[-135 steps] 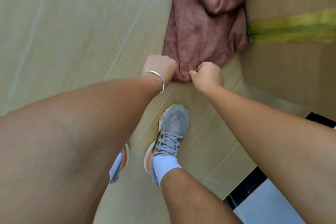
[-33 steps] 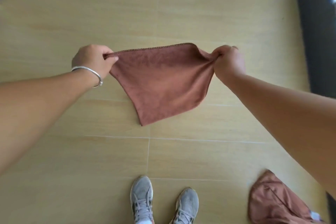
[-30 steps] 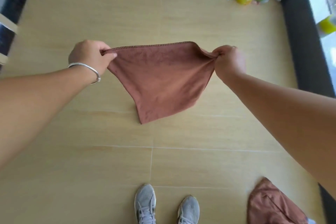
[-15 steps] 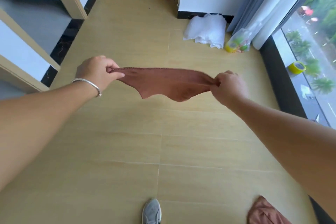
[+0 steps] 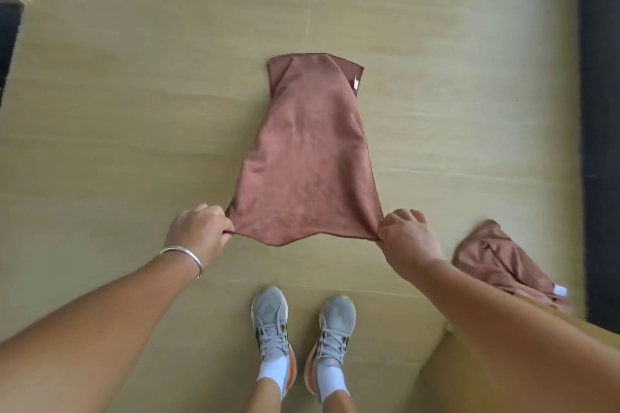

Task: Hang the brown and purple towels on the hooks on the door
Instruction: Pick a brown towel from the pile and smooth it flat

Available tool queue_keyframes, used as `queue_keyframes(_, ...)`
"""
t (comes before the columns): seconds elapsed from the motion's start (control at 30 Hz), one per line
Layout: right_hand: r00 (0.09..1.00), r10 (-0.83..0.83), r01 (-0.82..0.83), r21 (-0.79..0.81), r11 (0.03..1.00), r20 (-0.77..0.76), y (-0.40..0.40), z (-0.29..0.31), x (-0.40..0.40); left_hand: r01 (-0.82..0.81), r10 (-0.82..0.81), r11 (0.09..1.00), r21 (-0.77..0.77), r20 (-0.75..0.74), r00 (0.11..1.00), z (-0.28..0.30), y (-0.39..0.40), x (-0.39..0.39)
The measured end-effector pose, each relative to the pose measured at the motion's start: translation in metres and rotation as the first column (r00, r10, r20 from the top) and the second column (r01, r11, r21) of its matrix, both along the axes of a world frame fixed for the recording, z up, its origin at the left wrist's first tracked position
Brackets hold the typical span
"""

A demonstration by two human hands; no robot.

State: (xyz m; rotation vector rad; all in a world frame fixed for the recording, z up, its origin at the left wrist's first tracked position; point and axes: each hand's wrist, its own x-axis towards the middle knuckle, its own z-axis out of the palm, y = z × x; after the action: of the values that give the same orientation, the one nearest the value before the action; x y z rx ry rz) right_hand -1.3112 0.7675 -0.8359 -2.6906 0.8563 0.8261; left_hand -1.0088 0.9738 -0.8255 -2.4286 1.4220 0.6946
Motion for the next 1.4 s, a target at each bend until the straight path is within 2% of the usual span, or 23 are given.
queue_keyframes(0.17, 0.996, -0.025, 0.031, 0.068, 0.997, -0.083, 0.05, -0.071, -0.043, 0.036, -0.02, 0.984, 0.172, -0.095, 0.995, -0.083, 0.048, -0.036)
queue_keyframes(0.27, 0.99, -0.104, 0.11, 0.064, 0.992, -0.1, 0.063, -0.098, -0.052, 0.012, 0.032, 0.972, 0.233, -0.182, 0.983, -0.112, 0.06, -0.035)
queue_keyframes(0.33, 0.977, -0.196, 0.2, 0.049, 0.979, -0.08, 0.059, -0.112, -0.048, -0.059, 0.105, 0.977, 0.205, -0.224, 0.969, -0.126, 0.058, -0.027)
queue_keyframes(0.4, 0.942, -0.334, 0.334, 0.036, 0.942, -0.015, 0.043, -0.126, -0.034, -0.157, 0.182, 0.981, 0.115, -0.255, 0.95, -0.137, 0.043, -0.013)
queue_keyframes(0.5, 0.826, -0.555, 0.553, 0.05, 0.832, 0.1, 0.008, -0.151, -0.008, -0.256, 0.236, 0.966, -0.039, -0.277, 0.931, -0.156, 0.0, 0.012)
queue_keyframes(0.6, 0.724, -0.678, 0.678, 0.048, 0.733, 0.13, -0.027, -0.188, 0.011, -0.317, 0.286, 0.945, -0.081, -0.261, 0.922, -0.193, -0.052, 0.033)
queue_keyframes(0.7, 0.743, -0.667, 0.669, -0.013, 0.743, 0.06, -0.055, -0.24, 0.022, -0.261, 0.251, 0.965, -0.01, -0.241, 0.937, -0.247, -0.094, 0.048)
queue_keyframes(0.77, 0.749, -0.658, 0.661, -0.035, 0.749, 0.079, -0.066, -0.276, 0.025, -0.249, 0.237, 0.968, -0.02, -0.245, 0.94, -0.284, -0.111, 0.05)
queue_keyframes(0.93, 0.669, -0.655, 0.702, -0.008, 0.712, 0.351, -0.08, -0.35, 0.022, -0.363, 0.295, 0.894, -0.263, -0.266, 0.918, -0.362, -0.12, 0.04)
queue_keyframes(1.0, 0.665, -0.617, 0.685, -0.014, 0.728, 0.421, -0.084, -0.372, 0.018, -0.355, 0.273, 0.856, -0.375, -0.255, 0.928, -0.382, -0.116, 0.039)
queue_keyframes(1.1, 0.696, -0.487, 0.594, -0.042, 0.804, 0.527, -0.097, -0.394, 0.011, -0.107, 0.044, 0.842, -0.528, -0.132, 0.99, -0.401, -0.11, 0.049)
queue_keyframes(1.17, 0.729, -0.41, 0.529, -0.071, 0.846, 0.548, -0.118, -0.401, 0.013, 0.089, -0.12, 0.837, -0.539, -0.024, 0.992, -0.407, -0.123, 0.065)
queue_keyframes(1.2, 0.743, -0.396, 0.517, -0.087, 0.852, 0.539, -0.134, -0.401, 0.02, 0.137, -0.148, 0.846, -0.515, 0.019, 0.989, -0.407, -0.135, 0.077)
queue_keyframes(1.27, 0.737, -0.448, 0.564, -0.094, 0.821, 0.506, -0.165, -0.389, 0.044, 0.104, -0.08, 0.884, -0.455, 0.072, 0.994, -0.399, -0.167, 0.098)
queue_keyframes(1.3, 0.703, -0.502, 0.618, -0.084, 0.781, 0.504, -0.178, -0.38, 0.058, 0.019, 0.008, 0.897, -0.441, 0.06, 0.998, -0.391, -0.184, 0.107)
queue_keyframes(1.37, 0.597, -0.584, 0.719, -0.045, 0.694, 0.55, -0.189, -0.36, 0.086, -0.178, 0.193, 0.853, -0.49, -0.02, 0.981, -0.372, -0.213, 0.114)
queue_keyframes(1.4, 0.569, -0.584, 0.725, -0.018, 0.689, 0.579, -0.184, -0.353, 0.098, -0.205, 0.218, 0.813, -0.545, -0.042, 0.975, -0.365, -0.221, 0.11)
